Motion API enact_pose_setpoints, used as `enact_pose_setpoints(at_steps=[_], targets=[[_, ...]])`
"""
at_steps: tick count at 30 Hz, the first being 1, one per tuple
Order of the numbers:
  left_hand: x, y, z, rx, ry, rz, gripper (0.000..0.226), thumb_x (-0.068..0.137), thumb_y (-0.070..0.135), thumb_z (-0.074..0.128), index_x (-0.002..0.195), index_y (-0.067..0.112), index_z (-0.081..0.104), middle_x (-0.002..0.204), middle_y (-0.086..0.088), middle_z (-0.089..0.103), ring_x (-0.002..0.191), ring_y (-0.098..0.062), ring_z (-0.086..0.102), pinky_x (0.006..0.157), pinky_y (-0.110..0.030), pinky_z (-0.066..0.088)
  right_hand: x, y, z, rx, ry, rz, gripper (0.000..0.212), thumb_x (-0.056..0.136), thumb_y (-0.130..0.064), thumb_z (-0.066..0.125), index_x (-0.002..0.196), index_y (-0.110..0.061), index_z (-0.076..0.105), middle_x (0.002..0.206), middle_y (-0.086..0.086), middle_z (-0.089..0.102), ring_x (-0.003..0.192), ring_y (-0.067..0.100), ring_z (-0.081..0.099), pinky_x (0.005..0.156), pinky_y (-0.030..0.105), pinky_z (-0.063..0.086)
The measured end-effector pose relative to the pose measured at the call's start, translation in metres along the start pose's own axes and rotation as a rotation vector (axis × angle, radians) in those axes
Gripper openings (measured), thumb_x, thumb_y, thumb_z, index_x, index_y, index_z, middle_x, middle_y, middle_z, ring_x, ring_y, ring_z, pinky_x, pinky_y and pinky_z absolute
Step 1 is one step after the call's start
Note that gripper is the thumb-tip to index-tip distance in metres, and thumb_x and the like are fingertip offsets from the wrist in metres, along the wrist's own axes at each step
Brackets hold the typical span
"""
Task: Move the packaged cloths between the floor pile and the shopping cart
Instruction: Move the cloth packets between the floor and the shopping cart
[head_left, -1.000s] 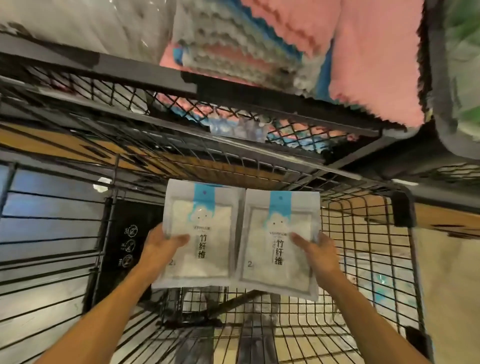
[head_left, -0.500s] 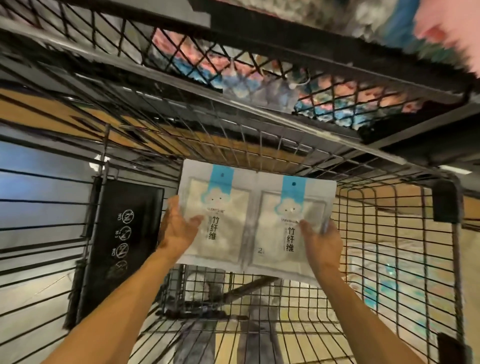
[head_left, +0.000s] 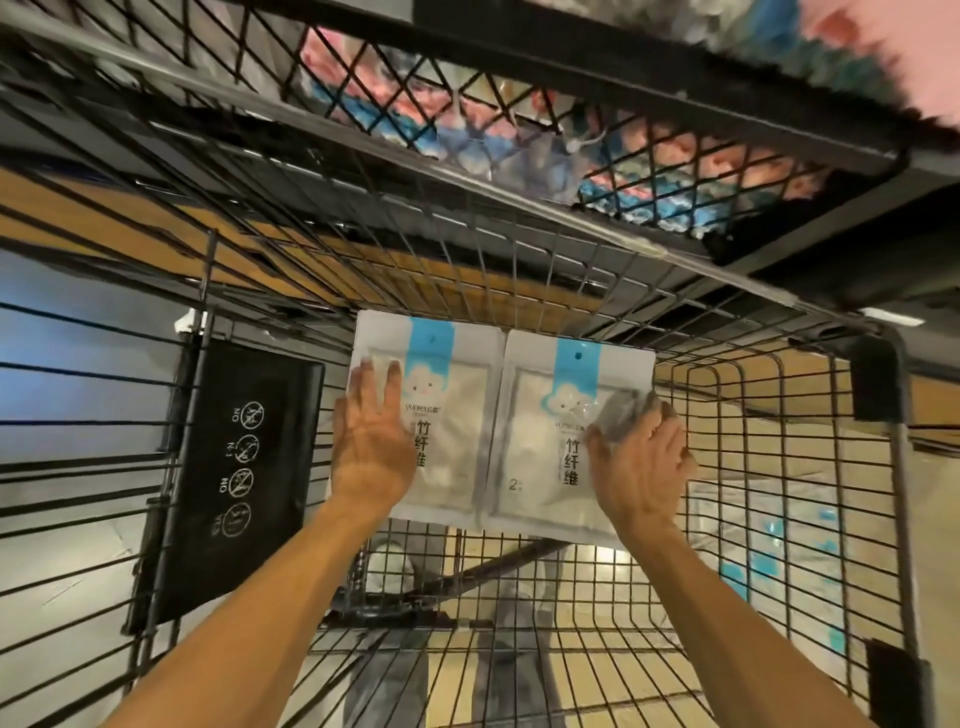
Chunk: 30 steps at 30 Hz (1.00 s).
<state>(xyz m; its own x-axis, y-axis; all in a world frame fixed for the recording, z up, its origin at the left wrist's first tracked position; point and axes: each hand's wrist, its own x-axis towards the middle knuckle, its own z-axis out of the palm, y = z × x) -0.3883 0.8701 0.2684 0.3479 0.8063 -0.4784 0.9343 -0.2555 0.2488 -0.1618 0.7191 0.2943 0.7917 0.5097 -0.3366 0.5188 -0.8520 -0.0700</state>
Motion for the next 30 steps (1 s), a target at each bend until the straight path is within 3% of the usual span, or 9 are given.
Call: enact_pose_setpoints(at_steps=[6,10,13,22,30], targets=[[-0.013,0.021,-0.038,0.153,0.016,0.125,0.068,0.105,0.040,0.028,0.162,0.026,-0.006,0.169,-0.010,-0.013,0.157,-0.024,-0.011,0.127,-0.050,0.004,-0.007,0.001,-0.036,-0.167,-0.117,-0.160,0.085,0.101,-0.070,0.023,0.164,-0.022,-0.006,0.173,0.011,0.004,0.159,0.033,0.011,0.124,0.062,0.012],[-0.022,0.035,-0.072,0.191,0.034,0.125,0.066,0.105,0.045,0.028,0.163,0.027,0.002,0.170,-0.009,-0.008,0.157,-0.024,-0.006,0.126,-0.052,0.000,-0.017,-0.002,-0.072,-0.146,-0.141,-0.201,0.080,0.101,-0.069,0.017,0.165,-0.026,-0.002,0.174,0.006,0.004,0.161,0.028,0.002,0.126,0.058,-0.001],[-0.035,0.047,-0.102,0.234,0.090,0.144,0.065,0.104,0.048,0.027,0.163,0.026,0.010,0.170,-0.011,0.003,0.157,-0.027,0.003,0.125,-0.055,0.005,-0.023,-0.003,-0.106,-0.185,-0.097,-0.270,0.077,0.102,-0.067,0.019,0.166,-0.024,0.008,0.174,0.006,0.010,0.160,0.027,0.005,0.127,0.059,0.002],[-0.098,0.113,-0.229,0.302,0.149,0.160,0.066,0.103,0.055,0.029,0.161,0.026,0.019,0.166,-0.011,0.024,0.150,-0.033,0.028,0.118,-0.056,0.027,-0.060,-0.006,-0.233,-0.046,0.014,-0.319,0.080,0.099,-0.063,0.044,0.165,-0.030,0.012,0.174,0.003,0.013,0.160,0.028,0.012,0.126,0.062,0.007],[-0.170,0.194,-0.340,0.320,0.277,0.261,0.067,0.103,0.058,0.028,0.161,0.027,0.020,0.168,-0.010,0.019,0.152,-0.031,0.023,0.121,-0.055,0.021,-0.095,0.010,-0.370,0.055,0.078,-0.372,0.079,0.098,-0.071,0.039,0.164,-0.031,0.020,0.173,0.003,0.018,0.159,0.029,0.014,0.124,0.066,0.008]])
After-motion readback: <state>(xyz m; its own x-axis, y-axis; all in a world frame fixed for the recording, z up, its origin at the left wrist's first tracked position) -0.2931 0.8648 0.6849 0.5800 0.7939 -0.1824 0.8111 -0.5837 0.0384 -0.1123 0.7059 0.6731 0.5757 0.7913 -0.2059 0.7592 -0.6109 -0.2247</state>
